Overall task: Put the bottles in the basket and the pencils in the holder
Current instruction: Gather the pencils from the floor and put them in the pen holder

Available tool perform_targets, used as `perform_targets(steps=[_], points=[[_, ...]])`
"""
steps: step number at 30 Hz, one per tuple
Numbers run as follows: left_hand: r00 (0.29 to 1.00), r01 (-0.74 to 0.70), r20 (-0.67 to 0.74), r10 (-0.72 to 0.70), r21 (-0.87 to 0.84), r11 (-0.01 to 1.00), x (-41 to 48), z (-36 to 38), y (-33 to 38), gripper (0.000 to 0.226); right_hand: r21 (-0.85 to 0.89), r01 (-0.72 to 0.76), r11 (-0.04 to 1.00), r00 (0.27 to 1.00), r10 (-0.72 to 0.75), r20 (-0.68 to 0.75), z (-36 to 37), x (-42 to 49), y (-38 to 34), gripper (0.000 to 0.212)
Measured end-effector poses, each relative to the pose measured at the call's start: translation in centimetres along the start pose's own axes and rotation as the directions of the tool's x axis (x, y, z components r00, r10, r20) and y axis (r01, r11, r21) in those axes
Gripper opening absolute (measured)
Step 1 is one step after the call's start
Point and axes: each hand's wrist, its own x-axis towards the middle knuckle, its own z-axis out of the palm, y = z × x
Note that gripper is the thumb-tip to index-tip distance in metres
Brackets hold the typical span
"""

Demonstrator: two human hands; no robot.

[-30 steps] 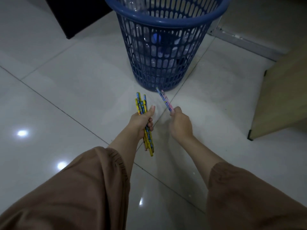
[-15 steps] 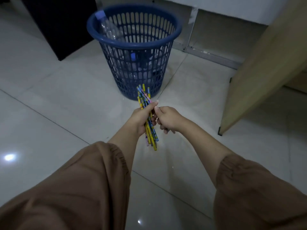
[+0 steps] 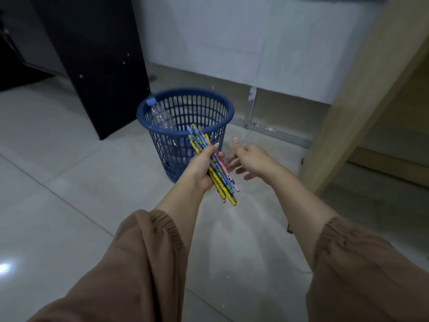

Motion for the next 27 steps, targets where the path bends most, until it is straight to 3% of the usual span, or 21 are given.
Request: perform_targets(steps=[3,8,12,19,24,27], points=[[0.997,-0.080,0.007,0.080,-0.009,0.997,-0.8,2.3,3.0,0.016,0.165,0.016,0.986,0.998,-0.006,-0.063,-1.9,0.3,-3.5,0.059],[0.986,-0.167,-0.002,0.167,0.048,0.985,-3.2,5.2,9.1,0.035,0.285,0.017,0.958,0.999,-0.004,-0.045,-4.3,0.0,-9.9,0.062],[0.977,-0.205,-0.043,0.207,0.056,0.977,-6.3,9.1,15.2,0.039,0.334,-0.044,0.942,0.999,0.047,-0.001,-6.0,-1.4,-16.3,0.059],[0.936,-0.315,-0.138,0.323,0.073,0.946,-13.9,20.6,28.2,0.041,0.371,-0.045,0.927,0.997,0.065,-0.041,-13.4,-5.7,-29.3,0.066],[0.901,-0.397,-0.119,0.418,0.163,0.903,-18.9,30.6,35.9,0.035,0.270,0.019,0.963,0.985,0.028,-0.171,-21.2,-9.7,-37.3,0.061],[0.904,-0.401,-0.055,0.423,0.228,0.887,-21.6,38.1,38.6,0.031,0.118,0.067,0.991,0.961,-0.032,-0.273,-27.8,-12.6,-40.6,0.053]])
